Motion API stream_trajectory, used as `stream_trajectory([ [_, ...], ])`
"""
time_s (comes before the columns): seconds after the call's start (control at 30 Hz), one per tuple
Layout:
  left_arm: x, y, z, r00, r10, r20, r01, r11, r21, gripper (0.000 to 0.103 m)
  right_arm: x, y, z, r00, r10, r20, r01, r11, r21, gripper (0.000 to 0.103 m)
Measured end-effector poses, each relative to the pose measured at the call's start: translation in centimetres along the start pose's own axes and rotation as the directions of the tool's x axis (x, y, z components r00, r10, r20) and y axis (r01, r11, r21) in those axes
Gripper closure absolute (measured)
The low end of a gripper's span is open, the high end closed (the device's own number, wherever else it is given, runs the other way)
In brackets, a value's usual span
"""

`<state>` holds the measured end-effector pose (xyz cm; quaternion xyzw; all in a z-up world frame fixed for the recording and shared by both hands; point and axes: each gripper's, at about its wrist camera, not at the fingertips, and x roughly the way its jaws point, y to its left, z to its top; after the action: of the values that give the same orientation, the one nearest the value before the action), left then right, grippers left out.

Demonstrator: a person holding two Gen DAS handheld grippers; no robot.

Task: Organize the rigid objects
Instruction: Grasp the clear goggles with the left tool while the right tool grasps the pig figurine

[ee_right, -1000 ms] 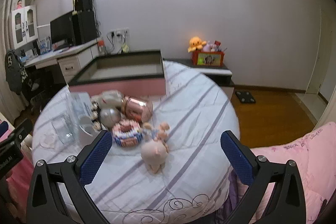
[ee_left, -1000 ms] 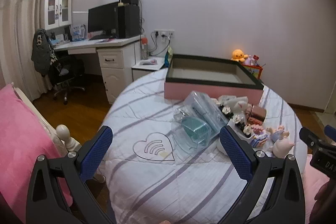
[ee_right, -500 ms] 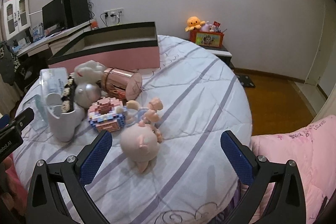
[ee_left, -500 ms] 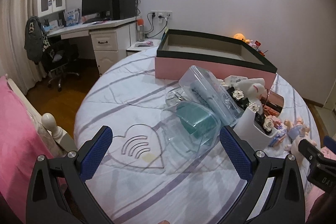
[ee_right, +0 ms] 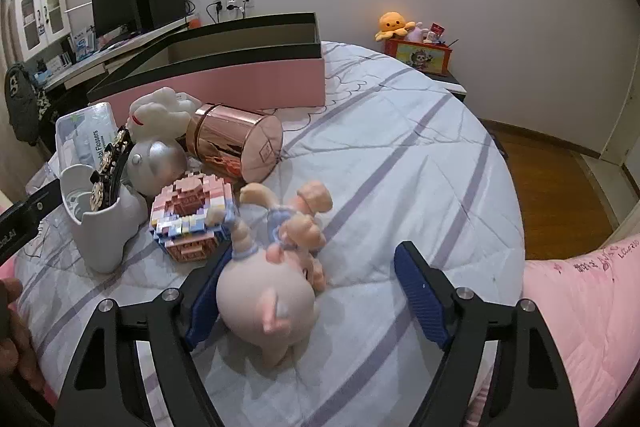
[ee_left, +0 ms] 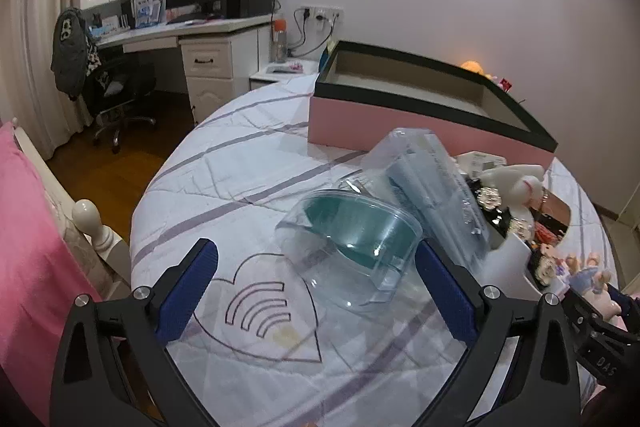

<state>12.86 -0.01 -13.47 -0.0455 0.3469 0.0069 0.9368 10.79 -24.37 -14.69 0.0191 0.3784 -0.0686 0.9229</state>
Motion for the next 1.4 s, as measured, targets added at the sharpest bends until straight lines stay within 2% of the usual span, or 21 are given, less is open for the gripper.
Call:
stream_trajectory([
  [0.1,0.9,0.0,0.6,0.999,0.020,-0.028,-0.019,1.000,0.016,0.000,0.6,-0.1,0.6,1.000,0.005,-0.006,-0.005,1.000,0.002,0.022],
  [0.2,1.5,0.6,1.0,0.999,0.010,-0.034,-0.009,0.999,0.036,0.001,1.1,-0.2,0.9,1.000,0.009,-0.009,-0.009,1.000,-0.006,0.026],
  [0.3,2.3,1.0,0.9,0.998,-0.008,-0.067,0.012,0.998,0.062,0.029,1.2,-0.1,0.9,1.000,0.024,-0.008,-0.024,1.000,-0.018,0.038],
  [0.37,2.5,1.1,0.5,0.997,-0.025,-0.075,0.031,0.997,0.069,0.030,1.1,0.0,0.8,1.000,0.031,-0.006,-0.031,0.999,-0.025,0.045],
  [0.43,2.2,1.1,0.2,0.998,-0.027,-0.064,0.032,0.996,0.082,0.031,0.9,0.1,0.8,0.999,0.048,-0.007,-0.048,0.999,-0.024,0.059],
  [0.47,2.1,1.1,0.1,0.998,-0.031,-0.061,0.036,0.996,0.083,0.031,0.8,0.1,0.8,0.999,0.053,-0.010,-0.053,0.998,-0.023,0.062],
  [0.73,0.9,2.1,0.1,0.998,-0.035,-0.052,0.038,0.998,0.059,0.031,0.3,-0.6,0.8,0.996,0.092,-0.021,-0.092,0.996,0.005,0.062],
  [1.17,-0.8,2.1,2.1,0.998,-0.052,-0.022,0.054,0.996,0.074,0.031,-1.0,-0.7,2.3,0.991,0.136,-0.016,-0.135,0.990,0.026,0.062],
  [1.4,-2.4,1.3,4.9,0.997,-0.070,0.014,0.068,0.994,0.086,0.031,-3.1,-0.5,5.2,0.986,0.159,0.051,-0.159,0.987,0.006,0.062],
])
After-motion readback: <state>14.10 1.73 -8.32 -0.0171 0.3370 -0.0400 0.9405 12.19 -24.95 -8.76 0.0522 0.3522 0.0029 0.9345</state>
